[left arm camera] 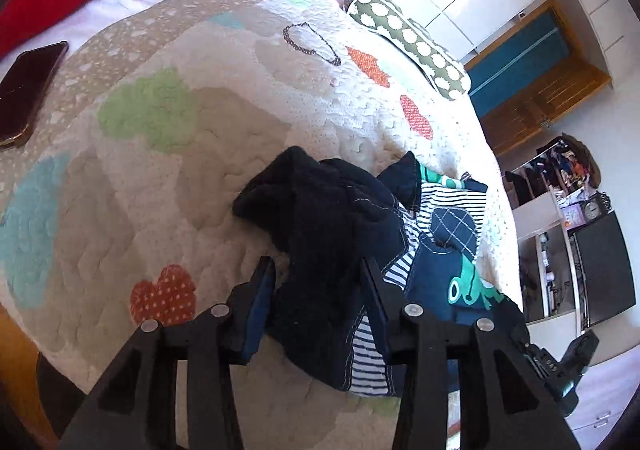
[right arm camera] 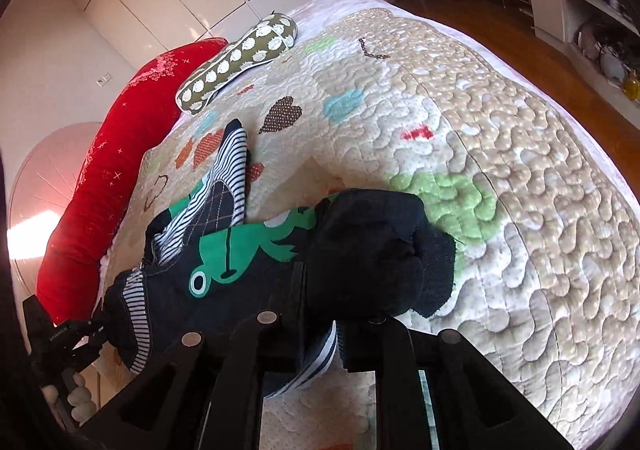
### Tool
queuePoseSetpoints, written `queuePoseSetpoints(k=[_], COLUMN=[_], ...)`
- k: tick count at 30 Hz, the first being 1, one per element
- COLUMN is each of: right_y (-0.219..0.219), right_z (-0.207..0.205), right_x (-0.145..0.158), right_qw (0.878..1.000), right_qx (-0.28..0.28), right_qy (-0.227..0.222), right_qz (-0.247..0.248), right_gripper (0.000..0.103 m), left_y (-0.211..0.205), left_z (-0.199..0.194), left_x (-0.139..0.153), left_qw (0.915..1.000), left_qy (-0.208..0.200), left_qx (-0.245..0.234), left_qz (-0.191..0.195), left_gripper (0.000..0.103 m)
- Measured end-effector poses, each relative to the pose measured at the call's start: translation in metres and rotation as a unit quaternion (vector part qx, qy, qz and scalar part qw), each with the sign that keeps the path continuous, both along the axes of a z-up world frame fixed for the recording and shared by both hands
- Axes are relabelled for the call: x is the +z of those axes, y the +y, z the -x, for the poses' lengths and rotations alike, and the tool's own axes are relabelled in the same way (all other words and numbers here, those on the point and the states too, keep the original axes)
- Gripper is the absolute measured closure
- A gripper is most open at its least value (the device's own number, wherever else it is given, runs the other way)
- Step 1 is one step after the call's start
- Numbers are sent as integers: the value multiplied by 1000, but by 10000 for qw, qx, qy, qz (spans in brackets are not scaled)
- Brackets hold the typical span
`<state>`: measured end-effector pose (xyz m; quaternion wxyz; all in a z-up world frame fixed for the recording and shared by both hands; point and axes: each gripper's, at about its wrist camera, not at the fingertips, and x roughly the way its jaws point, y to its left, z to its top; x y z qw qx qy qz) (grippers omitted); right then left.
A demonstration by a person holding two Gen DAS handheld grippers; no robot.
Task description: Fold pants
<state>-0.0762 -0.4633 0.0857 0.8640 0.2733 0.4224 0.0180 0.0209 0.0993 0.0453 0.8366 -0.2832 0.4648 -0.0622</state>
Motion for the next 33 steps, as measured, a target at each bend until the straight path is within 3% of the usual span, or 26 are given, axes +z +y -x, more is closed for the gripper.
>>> queuePoseSetpoints(k=[1, 3, 6, 10, 15, 17, 18, 19, 20, 21, 27, 33], right_y=[2, 3, 2, 6, 1, -1, -6, -11, -17, -21, -15, 8], right_z=[6, 20, 34, 55, 61, 55, 51, 48, 46, 45, 45, -35], right_x=[-1, -4, -7, -17, -28, -36, -40, -45, -46, -45, 16, 80], right_qw=[10000, 9997, 9994, 9995, 9994, 9990, 9986, 9980, 9975, 9974, 9990, 9947], right_qx=[14, 11, -4, -81, -316, -426, -491, -556, -566, -536, -176, 402], right_qy=[-65, -227, -335, -314, -116, -29, 0, 54, 113, 144, -401, -620], right_qz=[-3, 27, 48, -11, -30, -131, -207, -307, -397, -460, 120, 716], right_gripper=[79, 58, 57, 53, 51, 51, 53, 63, 93, 96, 96, 96], left_y=[2, 5, -6, -41, -62, -62, -61, -57, -53, -50, -33, -9], left_z=[11, 28, 44, 40, 19, 10, 8, 7, 10, 13, 21, -32], left_x=[6, 11, 5, -17, -30, -31, -30, -30, -27, -23, 17, 47], left_qw=[10000, 9999, 9997, 9975, 9969, 9971, 9969, 9965, 9967, 9970, 9976, 9980], left_qy=[-65, -129, -97, 245, 462, 568, 596, 619, 591, 530, -18, -280], left_qx=[35, 23, -206, -656, -630, -515, -511, -556, -507, -492, -466, -234], left_qz=[-58, -85, 77, 128, 26, -11, -9, 123, 229, 260, 514, 514], left_gripper=[59, 56, 51, 50, 50, 69, 97, 98, 98, 98, 98, 98])
